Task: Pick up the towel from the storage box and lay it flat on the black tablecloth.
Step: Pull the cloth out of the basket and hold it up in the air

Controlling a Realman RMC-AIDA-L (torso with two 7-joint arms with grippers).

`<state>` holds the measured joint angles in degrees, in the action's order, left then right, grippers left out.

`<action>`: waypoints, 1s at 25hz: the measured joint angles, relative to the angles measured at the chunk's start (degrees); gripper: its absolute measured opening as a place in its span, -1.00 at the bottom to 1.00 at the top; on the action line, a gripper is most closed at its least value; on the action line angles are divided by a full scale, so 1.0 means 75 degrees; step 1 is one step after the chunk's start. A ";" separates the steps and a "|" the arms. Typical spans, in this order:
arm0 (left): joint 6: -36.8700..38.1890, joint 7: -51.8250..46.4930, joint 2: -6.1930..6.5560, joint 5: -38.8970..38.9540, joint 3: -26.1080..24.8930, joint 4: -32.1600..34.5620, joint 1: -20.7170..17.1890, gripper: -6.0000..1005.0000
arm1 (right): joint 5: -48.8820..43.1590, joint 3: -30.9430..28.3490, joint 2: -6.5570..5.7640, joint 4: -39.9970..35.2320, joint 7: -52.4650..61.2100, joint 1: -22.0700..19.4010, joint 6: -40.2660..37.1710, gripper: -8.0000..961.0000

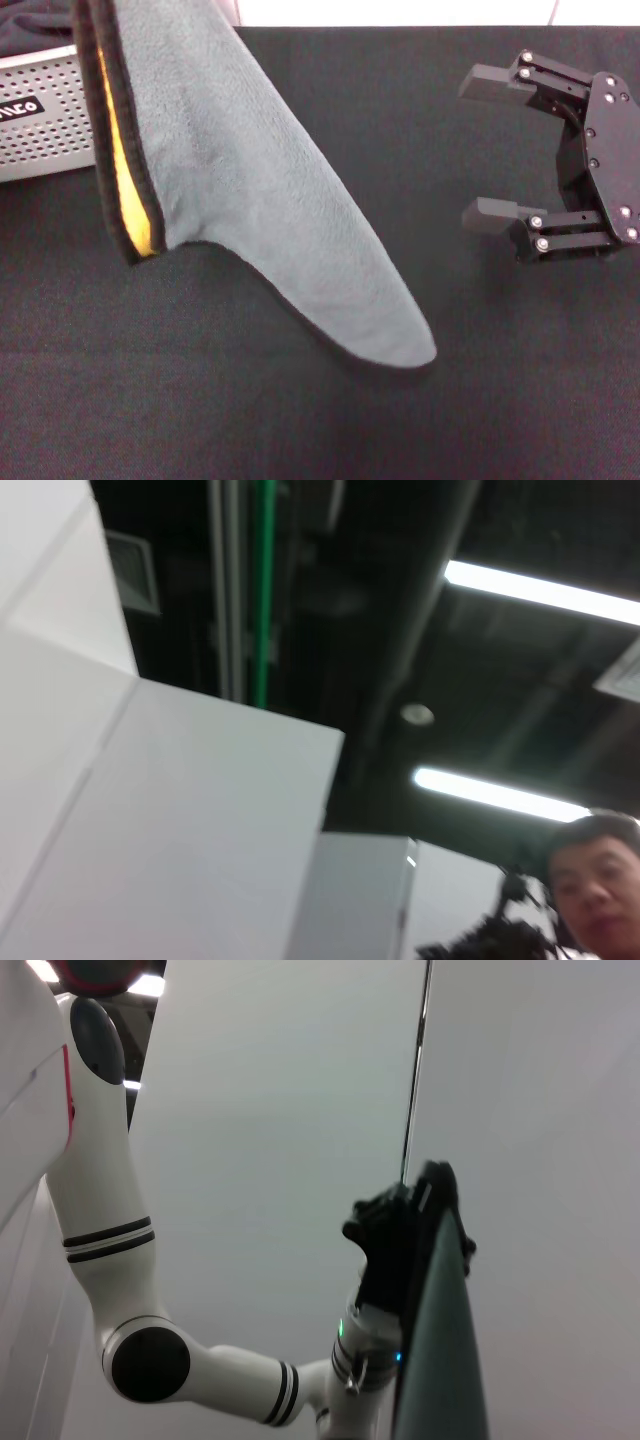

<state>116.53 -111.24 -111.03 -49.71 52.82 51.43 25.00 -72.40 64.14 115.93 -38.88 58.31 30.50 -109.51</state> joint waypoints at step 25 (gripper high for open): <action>-0.0020 -0.1531 0.0138 -0.0757 0.0573 0.2769 0.1793 -0.97 | -0.0338 0.0063 -0.0036 0.0065 -0.0125 0.0010 0.1085 0.81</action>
<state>116.39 -122.73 -109.99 -55.39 57.12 72.20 38.45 -74.93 64.61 115.66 -38.40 57.37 30.57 -101.37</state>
